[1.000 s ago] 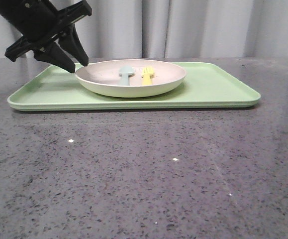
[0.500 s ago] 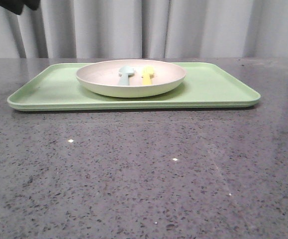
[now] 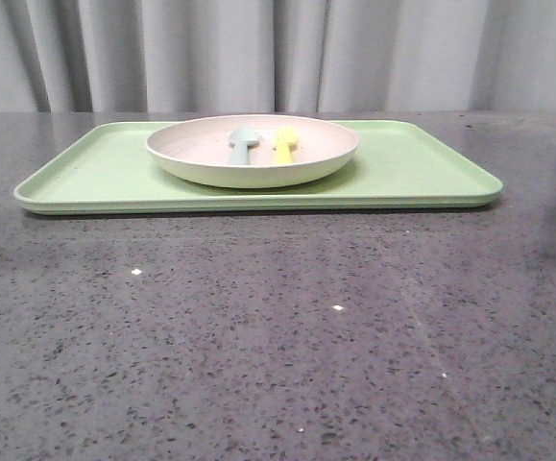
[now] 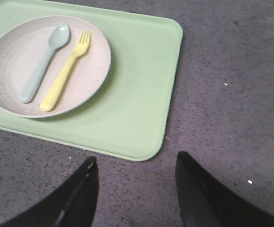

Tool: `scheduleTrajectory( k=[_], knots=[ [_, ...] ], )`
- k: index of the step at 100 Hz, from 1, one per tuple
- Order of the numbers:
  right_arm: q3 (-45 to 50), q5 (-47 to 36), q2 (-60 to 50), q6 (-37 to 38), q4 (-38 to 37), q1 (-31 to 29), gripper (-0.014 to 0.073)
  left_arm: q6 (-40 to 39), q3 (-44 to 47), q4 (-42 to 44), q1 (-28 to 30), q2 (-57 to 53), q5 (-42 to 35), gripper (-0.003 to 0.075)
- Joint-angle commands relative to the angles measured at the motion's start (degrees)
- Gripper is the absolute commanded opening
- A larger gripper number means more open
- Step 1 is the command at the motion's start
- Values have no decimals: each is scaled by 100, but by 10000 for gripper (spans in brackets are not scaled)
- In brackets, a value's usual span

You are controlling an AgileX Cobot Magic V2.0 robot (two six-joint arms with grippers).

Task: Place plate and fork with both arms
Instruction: 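Raise the left gripper away from the plate, then lower the right gripper into the plate and grasp the yellow fork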

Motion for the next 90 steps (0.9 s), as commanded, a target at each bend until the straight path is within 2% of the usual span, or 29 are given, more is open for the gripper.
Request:
scheduleTrajectory(
  k=[1, 24, 56, 90],
  knots=[
    [-607, -188, 399, 8, 48, 195, 391, -53, 68, -29, 245, -402, -386, 228],
    [-2069, 353, 1804, 256, 87, 705, 391, -83, 471, -21, 632, -1065, -351, 228],
    [-3882, 971, 3605, 851, -54, 1167, 389, -83, 485, -82, 643, -1119, -365, 228],
    [-5803, 2490, 5324, 1766, -480, 1295, 389, -83, 485, -81, 643, -1119, -392, 228]
  ],
)
